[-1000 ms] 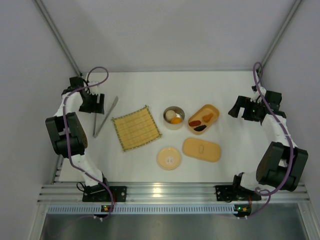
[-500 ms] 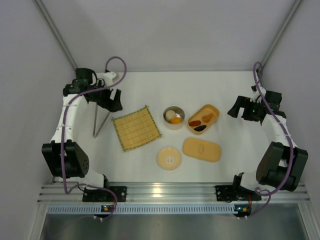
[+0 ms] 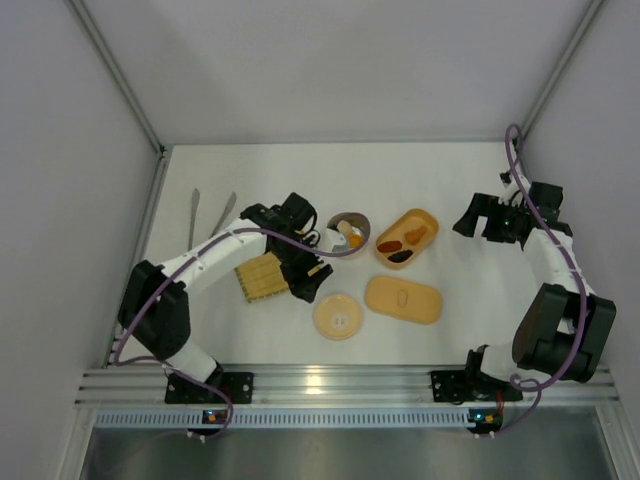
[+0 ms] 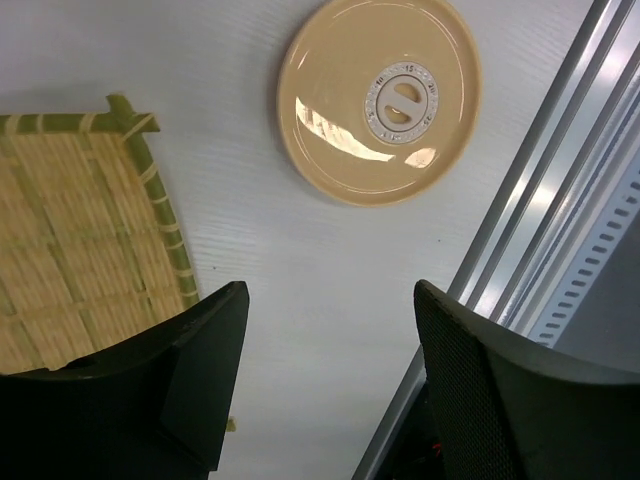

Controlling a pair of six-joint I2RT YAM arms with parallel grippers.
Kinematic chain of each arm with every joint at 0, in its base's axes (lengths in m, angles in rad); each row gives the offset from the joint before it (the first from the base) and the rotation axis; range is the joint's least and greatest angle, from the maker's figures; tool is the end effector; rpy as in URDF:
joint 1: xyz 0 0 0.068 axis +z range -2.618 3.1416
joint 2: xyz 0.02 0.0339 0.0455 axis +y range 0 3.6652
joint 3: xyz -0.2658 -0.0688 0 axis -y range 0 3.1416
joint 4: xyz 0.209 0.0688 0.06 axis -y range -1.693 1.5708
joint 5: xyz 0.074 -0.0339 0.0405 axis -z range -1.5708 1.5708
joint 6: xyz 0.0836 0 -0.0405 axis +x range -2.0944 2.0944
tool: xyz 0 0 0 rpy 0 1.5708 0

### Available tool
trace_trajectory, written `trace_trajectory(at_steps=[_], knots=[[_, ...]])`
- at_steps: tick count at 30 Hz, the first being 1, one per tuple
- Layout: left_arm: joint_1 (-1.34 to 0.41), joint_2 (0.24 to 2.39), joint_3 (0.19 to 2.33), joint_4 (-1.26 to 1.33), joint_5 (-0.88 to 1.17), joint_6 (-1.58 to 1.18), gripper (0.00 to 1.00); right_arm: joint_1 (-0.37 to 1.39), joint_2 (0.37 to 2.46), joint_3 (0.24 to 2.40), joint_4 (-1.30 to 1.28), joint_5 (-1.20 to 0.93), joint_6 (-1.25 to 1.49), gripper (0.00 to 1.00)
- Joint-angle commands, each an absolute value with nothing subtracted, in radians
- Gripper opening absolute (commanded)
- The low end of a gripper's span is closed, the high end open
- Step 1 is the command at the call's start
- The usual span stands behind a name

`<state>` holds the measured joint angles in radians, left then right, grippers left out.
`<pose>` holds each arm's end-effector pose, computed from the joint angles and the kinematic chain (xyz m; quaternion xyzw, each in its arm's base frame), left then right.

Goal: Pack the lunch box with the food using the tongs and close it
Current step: Pick up the box lid from the center of the board.

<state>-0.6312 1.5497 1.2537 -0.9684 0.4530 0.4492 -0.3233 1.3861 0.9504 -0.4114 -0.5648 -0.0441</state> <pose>0.2019 -0.1929 0.2334 0.5247 0.8083 -0.2345 0.1279 0.2814 -0.0471 0.2326 0.0273 0.9032 0.1941 0.3819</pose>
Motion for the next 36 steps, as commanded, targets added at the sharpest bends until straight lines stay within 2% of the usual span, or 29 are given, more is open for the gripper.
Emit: trace_trajectory(at_steps=[1,12,33,36], knots=[[-0.655,1.642,1.281,-0.916,0.431,0.43,0.72,-0.336,1.356,0.993,-0.433,-0.594,-0.071,1.0],[-0.675,1.842,1.347,-0.841,0.434,0.356,0.58,-0.336,1.376,0.994,-0.436,-0.594,-0.075,0.99],[-0.681,2.0,1.365,-0.818,0.56,0.279,0.31,-0.336,1.379,0.999,-0.431,-0.604,-0.075,0.99],[-0.681,2.006,1.371,-0.827,0.574,0.279,0.24,-0.336,1.374,1.005,-0.437,-0.606,-0.074,0.99]])
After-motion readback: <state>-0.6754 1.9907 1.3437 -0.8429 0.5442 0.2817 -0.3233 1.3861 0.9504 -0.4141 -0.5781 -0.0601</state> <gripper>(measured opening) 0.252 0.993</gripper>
